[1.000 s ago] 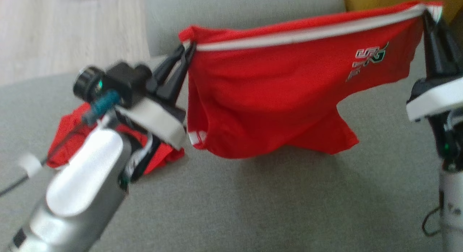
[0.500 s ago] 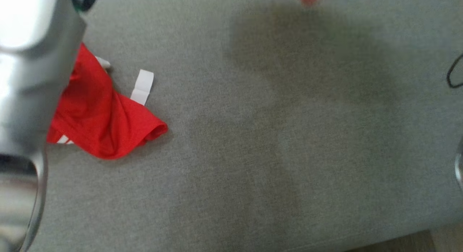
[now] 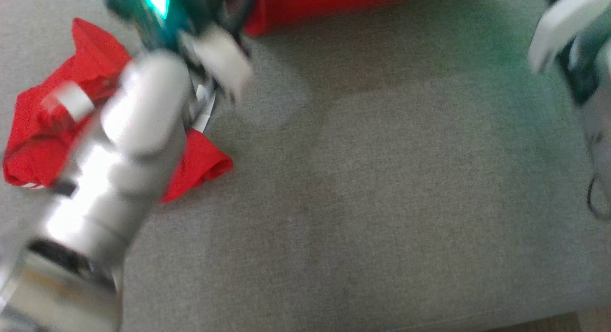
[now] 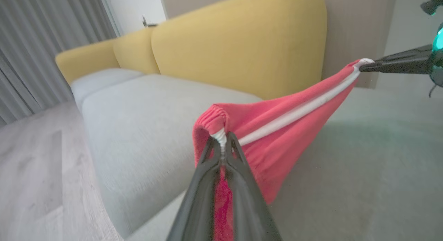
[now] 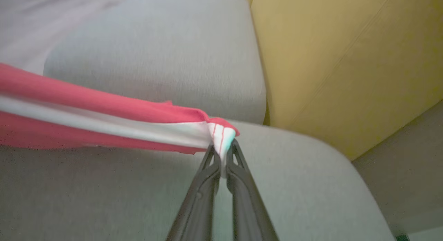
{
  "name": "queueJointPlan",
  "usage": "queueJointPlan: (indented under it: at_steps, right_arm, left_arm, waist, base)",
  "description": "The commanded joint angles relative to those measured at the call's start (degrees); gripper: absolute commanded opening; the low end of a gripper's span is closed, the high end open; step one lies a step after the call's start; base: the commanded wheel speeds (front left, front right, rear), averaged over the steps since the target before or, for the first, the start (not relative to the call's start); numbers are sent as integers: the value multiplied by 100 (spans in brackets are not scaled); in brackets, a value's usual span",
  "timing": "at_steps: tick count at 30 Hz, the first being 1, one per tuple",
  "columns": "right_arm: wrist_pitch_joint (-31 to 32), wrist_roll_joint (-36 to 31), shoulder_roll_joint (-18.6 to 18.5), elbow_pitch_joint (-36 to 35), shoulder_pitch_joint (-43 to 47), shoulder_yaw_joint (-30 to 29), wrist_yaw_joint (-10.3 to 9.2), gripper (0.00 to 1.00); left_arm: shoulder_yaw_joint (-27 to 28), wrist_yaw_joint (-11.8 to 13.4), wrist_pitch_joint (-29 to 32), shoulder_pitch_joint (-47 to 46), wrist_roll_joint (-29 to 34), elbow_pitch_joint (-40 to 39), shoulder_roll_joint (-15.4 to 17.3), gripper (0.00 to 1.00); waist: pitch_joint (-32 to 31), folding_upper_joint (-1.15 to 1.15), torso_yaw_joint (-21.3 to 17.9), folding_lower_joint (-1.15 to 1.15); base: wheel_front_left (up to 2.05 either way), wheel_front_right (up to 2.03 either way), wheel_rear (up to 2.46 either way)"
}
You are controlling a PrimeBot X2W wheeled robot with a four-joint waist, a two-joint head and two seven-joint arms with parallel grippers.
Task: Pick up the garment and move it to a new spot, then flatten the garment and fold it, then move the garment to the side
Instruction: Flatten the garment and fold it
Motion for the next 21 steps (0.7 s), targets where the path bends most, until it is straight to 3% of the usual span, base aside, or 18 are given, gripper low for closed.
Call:
queueJointPlan:
  at_steps: [1, 5, 10, 21]
  right_arm:
    - [191, 209, -244, -32, 205, 301, -5, 0]
    - [729, 850, -634, -120, 749, 1194, -5, 0]
    - [1279, 1677, -1296, -737, 1314, 2324, -5, 0]
    - [2399, 3309, -2293, -1928, 2014, 3410, -5, 0]
  left_arm:
    - [-52, 18, -34, 72, -82, -99, 228, 0]
    - [-752, 15, 49, 754, -225, -328, 335, 0]
    - [-1133, 14, 114, 1359, -396, -645, 529, 0]
    - [-1402, 316, 323, 2467, -542, -1472, 766, 0]
  waist:
    - [-96, 0, 45, 0]
    - [-283, 0, 85, 0]
    - [-603, 0, 86, 0]
    - [-1534, 0, -86, 0]
  base:
    - [0, 0, 0]
    - [0, 0, 0]
    - [0, 0, 0]
    - [0, 0, 0]
